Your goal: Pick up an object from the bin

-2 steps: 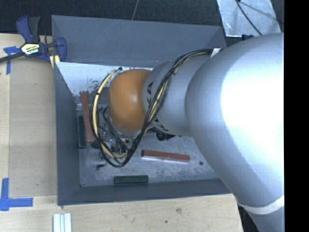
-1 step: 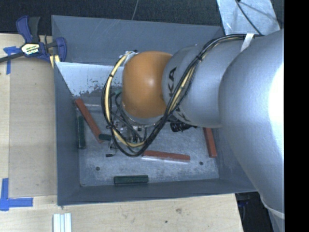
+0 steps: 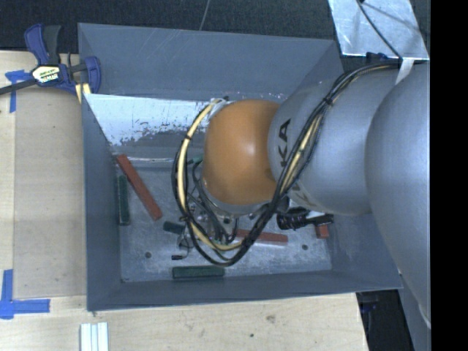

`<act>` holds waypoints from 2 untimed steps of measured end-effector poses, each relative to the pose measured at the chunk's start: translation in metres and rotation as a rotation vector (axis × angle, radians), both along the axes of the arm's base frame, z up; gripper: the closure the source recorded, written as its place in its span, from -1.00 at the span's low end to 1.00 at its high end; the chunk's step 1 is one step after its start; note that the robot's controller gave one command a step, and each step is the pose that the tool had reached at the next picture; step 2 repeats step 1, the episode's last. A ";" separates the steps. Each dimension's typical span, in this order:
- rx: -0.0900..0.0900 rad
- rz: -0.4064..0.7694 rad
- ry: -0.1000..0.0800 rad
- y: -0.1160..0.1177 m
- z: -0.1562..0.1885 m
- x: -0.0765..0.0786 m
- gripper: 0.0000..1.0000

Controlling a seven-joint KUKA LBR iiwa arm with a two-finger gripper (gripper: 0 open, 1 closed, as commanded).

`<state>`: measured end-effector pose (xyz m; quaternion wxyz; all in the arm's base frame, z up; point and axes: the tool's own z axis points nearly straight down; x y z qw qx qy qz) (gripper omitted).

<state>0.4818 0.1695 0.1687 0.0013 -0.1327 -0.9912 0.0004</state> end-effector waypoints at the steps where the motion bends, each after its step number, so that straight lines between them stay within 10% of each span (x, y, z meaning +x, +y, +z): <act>1: 0.001 0.015 -0.003 -0.022 0.042 0.047 1.00; 2: 0.001 0.015 -0.003 -0.022 0.042 0.047 1.00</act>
Offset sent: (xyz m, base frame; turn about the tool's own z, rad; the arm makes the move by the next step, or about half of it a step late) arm 0.0244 0.0153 0.0834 -0.0229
